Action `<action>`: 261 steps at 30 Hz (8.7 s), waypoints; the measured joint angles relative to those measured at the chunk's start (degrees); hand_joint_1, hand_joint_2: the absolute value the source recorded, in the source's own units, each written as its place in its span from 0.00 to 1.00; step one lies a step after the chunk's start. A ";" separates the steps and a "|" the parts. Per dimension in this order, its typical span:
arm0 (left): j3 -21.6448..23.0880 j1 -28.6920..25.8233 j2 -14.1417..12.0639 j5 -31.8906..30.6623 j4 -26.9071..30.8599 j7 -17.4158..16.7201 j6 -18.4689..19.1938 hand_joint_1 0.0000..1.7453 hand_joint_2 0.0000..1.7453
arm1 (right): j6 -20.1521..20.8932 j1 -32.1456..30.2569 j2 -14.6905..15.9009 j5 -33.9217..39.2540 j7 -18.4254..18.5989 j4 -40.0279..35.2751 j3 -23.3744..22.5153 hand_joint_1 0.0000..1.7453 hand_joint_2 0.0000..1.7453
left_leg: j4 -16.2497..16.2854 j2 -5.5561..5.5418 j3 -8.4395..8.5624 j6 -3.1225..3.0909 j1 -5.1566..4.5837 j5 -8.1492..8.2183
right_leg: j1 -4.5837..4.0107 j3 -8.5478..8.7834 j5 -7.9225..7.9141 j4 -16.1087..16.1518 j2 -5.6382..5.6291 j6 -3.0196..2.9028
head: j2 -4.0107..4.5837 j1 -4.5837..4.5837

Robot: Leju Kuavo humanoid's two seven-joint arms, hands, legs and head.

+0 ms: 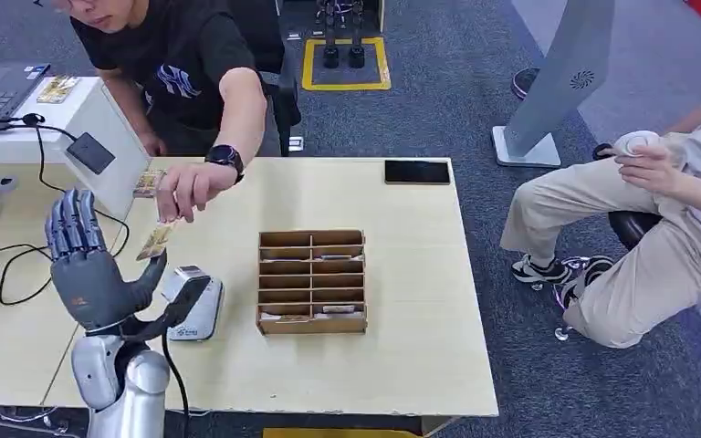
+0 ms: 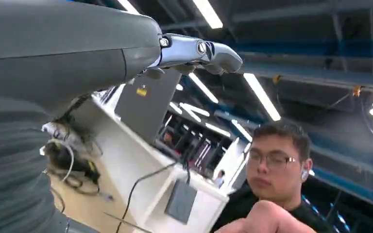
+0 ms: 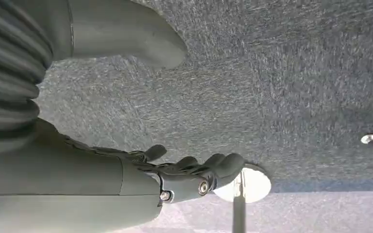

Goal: Pass the card to the sensor for recognition and then transmit it.

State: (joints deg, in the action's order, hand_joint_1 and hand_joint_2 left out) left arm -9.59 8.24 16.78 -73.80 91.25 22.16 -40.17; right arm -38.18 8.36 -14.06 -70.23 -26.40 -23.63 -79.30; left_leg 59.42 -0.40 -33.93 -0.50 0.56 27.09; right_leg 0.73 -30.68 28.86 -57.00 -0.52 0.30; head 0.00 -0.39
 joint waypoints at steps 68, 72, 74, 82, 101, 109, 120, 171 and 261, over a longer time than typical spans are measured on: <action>-2.32 1.97 0.44 4.17 6.19 1.77 0.02 1.00 1.00 | 0.00 -0.49 -4.50 25.51 -2.89 -13.71 -9.07 0.00 1.00 | 0.00 0.01 -0.03 0.00 0.00 0.01 | 0.01 -0.03 0.00 0.02 -0.01 0.00 | 0.00 0.00; -2.03 1.92 0.44 3.93 5.49 1.68 0.02 1.00 1.00 | -0.02 -0.65 -4.57 25.84 -3.02 -14.84 -9.40 0.00 1.00 | 0.00 0.01 -0.03 0.00 0.00 0.01 | 0.01 -0.03 0.01 0.02 -0.01 0.00 | 0.00 -0.02; -1.95 1.89 0.44 3.77 5.20 1.64 0.02 1.00 1.00 | -0.02 -0.71 -4.59 25.77 -2.91 -15.17 -9.57 0.00 1.00 | 0.00 0.01 -0.02 0.00 0.00 0.01 | 0.00 -0.04 0.01 0.02 -0.01 0.00 | 0.00 0.00; -1.27 1.72 0.44 1.61 4.15 0.35 0.02 1.00 1.00 | 0.00 -0.74 -4.70 25.66 -2.62 -15.93 -9.92 0.00 1.00 | 0.00 0.01 -0.03 0.00 0.00 0.01 | 0.00 -0.03 0.01 0.01 -0.01 0.00 | 0.00 0.00; 2.37 -3.23 -1.14 -15.39 0.51 -9.51 0.02 1.00 1.00 | 0.00 -0.73 -4.76 25.46 -3.89 -15.69 -9.92 0.00 1.00 | 0.00 0.01 -0.03 0.00 0.00 0.01 | 0.00 -0.04 0.01 0.02 -0.01 0.00 | 0.00 -0.02; 19.98 -3.15 -11.99 -15.68 -7.42 -35.41 0.02 1.00 1.00 | 0.00 -0.76 -4.81 25.27 -3.67 -15.36 -9.86 0.00 1.00 | 0.00 0.00 -0.02 0.00 0.01 0.00 | -0.01 -0.06 0.01 0.01 0.00 0.00 | 0.00 -0.02; 34.58 0.19 -18.77 -15.68 -18.21 -46.21 0.02 1.00 1.00 | 0.00 -0.81 -4.81 25.38 -2.91 -15.04 -9.88 0.00 1.00 | 0.00 0.02 -0.05 -0.01 -0.01 0.02 | 0.03 -0.04 0.01 0.03 -0.03 0.00 | 0.00 -0.04; -8.57 0.65 -0.09 -0.60 -27.69 -16.46 -0.11 1.00 1.00 | 0.00 -0.69 -4.79 24.98 -0.77 -14.91 -9.94 0.00 1.00 | 0.00 -0.11 0.02 0.00 -0.01 0.00 | 0.00 0.09 0.01 0.01 0.08 0.00 | 0.00 -0.02; 15.74 3.08 -8.33 -1.19 -41.53 -16.83 6.01 1.00 1.00 | 0.00 0.12 -0.63 25.90 -6.71 -5.16 -9.83 0.00 1.00 | -0.01 -0.16 0.19 0.00 -0.02 0.00 | 0.01 0.27 0.01 0.01 0.14 0.00 | 0.00 0.00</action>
State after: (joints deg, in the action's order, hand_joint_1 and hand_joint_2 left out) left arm 6.14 11.32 8.46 -74.99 49.72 5.33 -34.16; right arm -38.18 8.48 -14.69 -44.33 -33.11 -28.79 -89.13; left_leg 59.41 -0.56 -33.74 -0.50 0.54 27.09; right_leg 0.75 -30.41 28.87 -56.99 -0.38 0.30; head 0.00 -0.39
